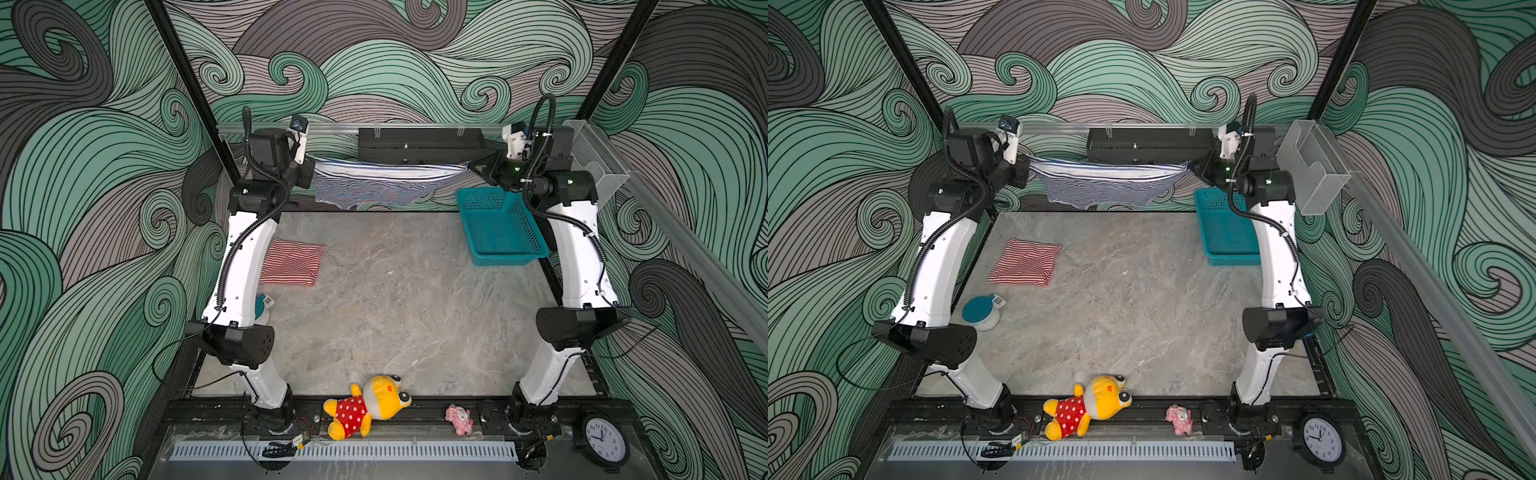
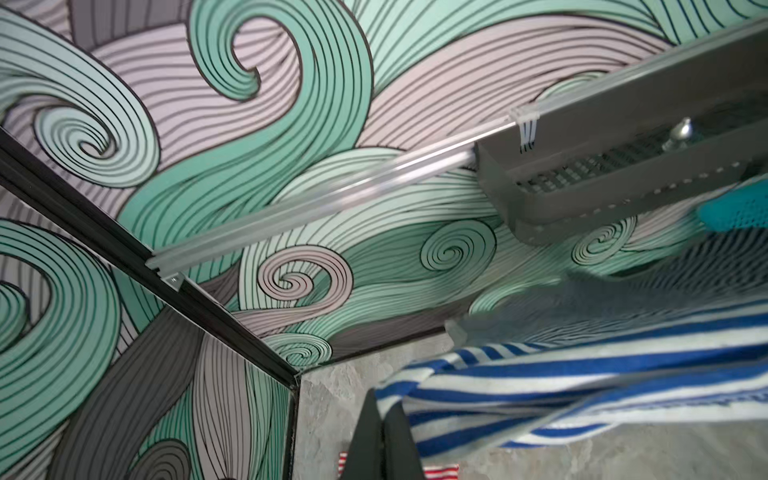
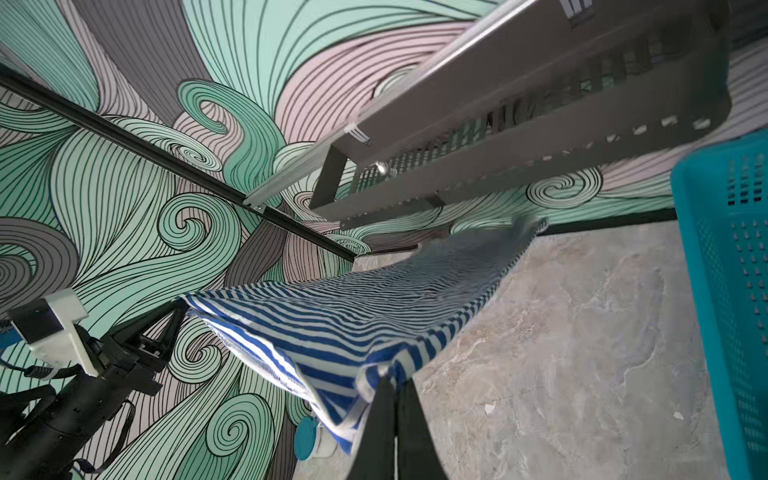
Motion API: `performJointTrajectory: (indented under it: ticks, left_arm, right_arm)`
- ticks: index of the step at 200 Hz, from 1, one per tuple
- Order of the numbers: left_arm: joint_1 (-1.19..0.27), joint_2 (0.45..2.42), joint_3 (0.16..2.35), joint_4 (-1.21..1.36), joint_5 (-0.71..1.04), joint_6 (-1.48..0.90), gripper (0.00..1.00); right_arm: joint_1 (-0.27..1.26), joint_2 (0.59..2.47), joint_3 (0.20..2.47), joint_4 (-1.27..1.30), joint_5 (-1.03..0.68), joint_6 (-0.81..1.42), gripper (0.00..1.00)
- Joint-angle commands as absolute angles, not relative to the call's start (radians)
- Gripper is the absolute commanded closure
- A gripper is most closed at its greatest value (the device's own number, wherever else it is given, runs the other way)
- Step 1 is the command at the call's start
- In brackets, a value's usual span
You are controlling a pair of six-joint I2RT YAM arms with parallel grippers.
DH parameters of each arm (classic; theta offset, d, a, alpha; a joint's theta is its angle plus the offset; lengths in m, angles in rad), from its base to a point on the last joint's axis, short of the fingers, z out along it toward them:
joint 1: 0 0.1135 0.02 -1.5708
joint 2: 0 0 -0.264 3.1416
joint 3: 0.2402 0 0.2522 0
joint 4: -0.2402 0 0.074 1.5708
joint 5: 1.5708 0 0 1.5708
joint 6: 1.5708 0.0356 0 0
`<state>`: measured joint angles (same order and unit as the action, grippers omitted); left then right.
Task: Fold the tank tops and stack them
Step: 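Lower the stretched top onto the table with both grippers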
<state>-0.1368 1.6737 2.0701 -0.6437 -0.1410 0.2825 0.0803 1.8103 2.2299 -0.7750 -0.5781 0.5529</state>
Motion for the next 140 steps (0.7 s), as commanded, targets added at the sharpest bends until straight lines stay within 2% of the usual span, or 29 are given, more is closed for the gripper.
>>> performJointTrajectory:
  ticks: [1,29,62,105,140]
  left_arm:
    - [-0.12,1.644,1.818,-0.567,-0.082,0.253,1.0]
    - [-0.121,1.61,1.547,-0.582,0.019,0.244,1.0]
    - [-0.123,1.6,1.363,-0.727,0.112,0.238,1.0]
    - [-0.124,1.544,1.18,-0.848,0.311,0.32,1.0]
    - [-0.129,1.556,1.132,-0.918,0.336,0.326,1.0]
  right_arm:
    - [0.075,1.736,1.936,-0.603,-0.598,0.588,1.0]
    - [0.065,1.663,1.565,-0.457,-0.628,0.614,1.0]
    - [0.051,1.58,1.235,-0.365,-0.648,0.612,1.0]
    - [0.046,1.488,1.028,-0.403,-0.655,0.565,1.0]
    - [0.043,1.434,0.929,-0.418,-0.649,0.551,1.0]
